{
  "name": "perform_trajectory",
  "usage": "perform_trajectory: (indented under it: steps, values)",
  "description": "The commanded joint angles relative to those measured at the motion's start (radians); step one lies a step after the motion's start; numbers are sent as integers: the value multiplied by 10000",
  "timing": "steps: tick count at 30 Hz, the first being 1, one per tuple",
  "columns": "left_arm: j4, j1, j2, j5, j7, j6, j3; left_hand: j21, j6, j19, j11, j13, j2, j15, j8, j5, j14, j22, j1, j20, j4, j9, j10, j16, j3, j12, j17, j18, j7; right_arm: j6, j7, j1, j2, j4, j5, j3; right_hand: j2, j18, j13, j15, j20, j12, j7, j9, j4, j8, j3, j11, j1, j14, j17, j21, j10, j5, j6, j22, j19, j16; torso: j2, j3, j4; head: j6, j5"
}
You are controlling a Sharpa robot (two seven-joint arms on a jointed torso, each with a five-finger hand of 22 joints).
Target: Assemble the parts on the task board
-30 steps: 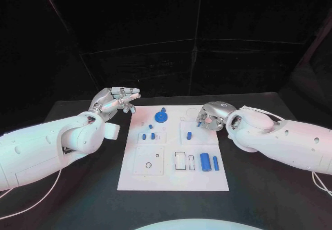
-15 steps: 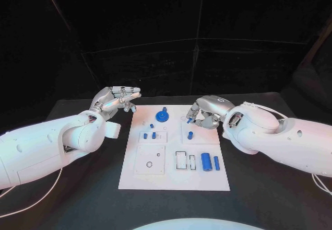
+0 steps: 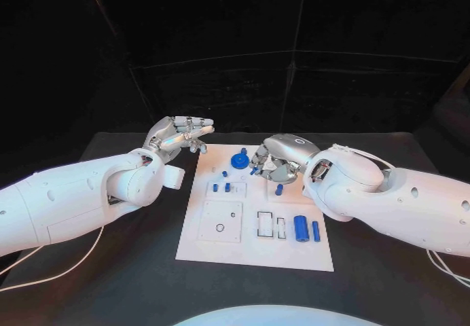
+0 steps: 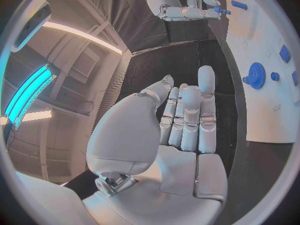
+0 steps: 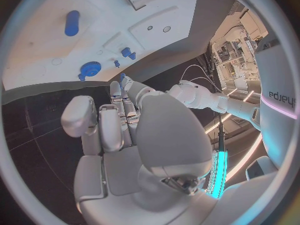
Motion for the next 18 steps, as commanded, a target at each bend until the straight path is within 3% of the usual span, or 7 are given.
perform_trajectory:
  steps: [1, 7, 12, 18]
  values:
    - [-40, 16, 33, 35, 141, -22, 9, -53, 33, -70, 10, 2, 52, -21, 46, 18, -81, -9, 20, 18, -17, 12, -52, -42, -51, 41, -8, 135, 5, 230, 169, -46, 236, -152, -37, -68, -17, -133, -17, -81, -15, 20, 25, 15, 0, 15, 76, 9, -45, 432, 6, 56, 78, 8, 68, 7, 48, 44, 7, 10, 9, -63, 175]
    - [-84, 19, 85, 35, 156, -33, 10, -53, 33, -70, 10, 2, 52, -21, 46, 18, -81, -9, 20, 18, -17, 12, -52, -42, -51, 41, -8, 135, 5, 452, 334, -180, 825, -552, -146, -375, -18, -134, -25, -81, -16, 11, 29, 12, -17, 6, 104, 12, -43, 432, 7, 62, 75, 18, 66, 14, 48, 48, 3, 10, -5, -223, 470]
    - [-91, 21, 126, 35, 170, -42, 11, -60, 29, -74, 13, 1, 52, -19, 48, 18, -92, -13, 26, 20, -20, 11, -66, -47, -55, 47, -21, 134, 7, 682, 444, -376, 1183, -792, -241, -679, -17, -134, -29, -80, -17, 6, 32, 11, -27, 0, 121, 13, -42, 432, 3, 64, 73, 27, 64, 14, 46, 47, -2, 13, -13, -297, 572]
    - [-107, 21, 131, 35, 180, -60, 11, -60, 29, -74, 13, 1, 52, -19, 48, 18, -92, -13, 26, 20, -20, 11, -66, -47, -55, 47, -21, 134, 7, 803, 521, -703, 1396, -941, -354, -794, -17, -133, -33, -79, -17, 2, 35, 9, -32, -5, 132, 17, -45, 427, -22, 63, 70, 34, 61, 10, 43, 33, 0, 22, -27, -304, 661]
